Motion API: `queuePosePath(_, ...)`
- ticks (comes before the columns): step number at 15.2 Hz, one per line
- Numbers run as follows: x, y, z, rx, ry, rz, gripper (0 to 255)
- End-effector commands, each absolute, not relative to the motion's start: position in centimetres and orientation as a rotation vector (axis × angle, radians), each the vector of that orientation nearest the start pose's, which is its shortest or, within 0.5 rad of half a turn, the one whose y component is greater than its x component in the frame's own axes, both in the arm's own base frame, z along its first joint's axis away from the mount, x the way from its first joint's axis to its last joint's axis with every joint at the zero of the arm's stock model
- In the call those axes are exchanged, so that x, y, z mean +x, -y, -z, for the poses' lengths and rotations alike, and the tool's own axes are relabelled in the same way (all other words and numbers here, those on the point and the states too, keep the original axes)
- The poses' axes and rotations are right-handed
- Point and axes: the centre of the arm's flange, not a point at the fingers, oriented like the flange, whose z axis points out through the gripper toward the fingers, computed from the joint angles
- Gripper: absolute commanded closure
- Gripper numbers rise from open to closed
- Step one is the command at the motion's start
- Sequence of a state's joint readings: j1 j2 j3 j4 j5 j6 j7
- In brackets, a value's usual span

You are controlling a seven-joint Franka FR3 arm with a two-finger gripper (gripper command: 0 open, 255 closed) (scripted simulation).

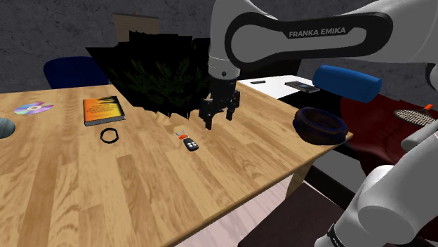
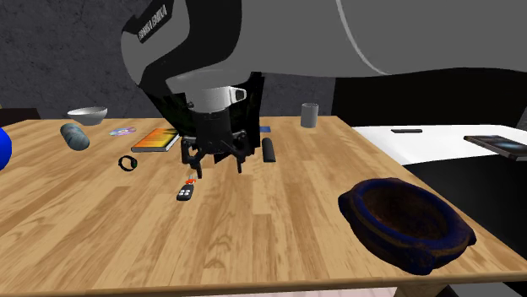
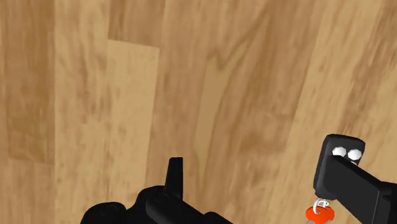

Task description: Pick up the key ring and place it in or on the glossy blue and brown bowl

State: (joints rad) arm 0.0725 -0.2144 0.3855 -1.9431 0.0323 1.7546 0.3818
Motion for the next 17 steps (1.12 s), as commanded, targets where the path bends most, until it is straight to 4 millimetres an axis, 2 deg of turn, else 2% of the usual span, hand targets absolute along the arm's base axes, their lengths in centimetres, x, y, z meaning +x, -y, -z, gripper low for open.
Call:
queuePosePath(1,45.2,-25.8,-56.2,-3.169,0.098,0.033,0)
queuePosePath(7,49.1,-32.4,-55.5,-3.138,0.096,-0.004,0)
queuePosePath(14,49.1,-32.4,-51.8,-3.138,0.096,-0.004,0)
queuePosePath(17,49.1,-32.4,-51.5,-3.138,0.096,-0.004,0)
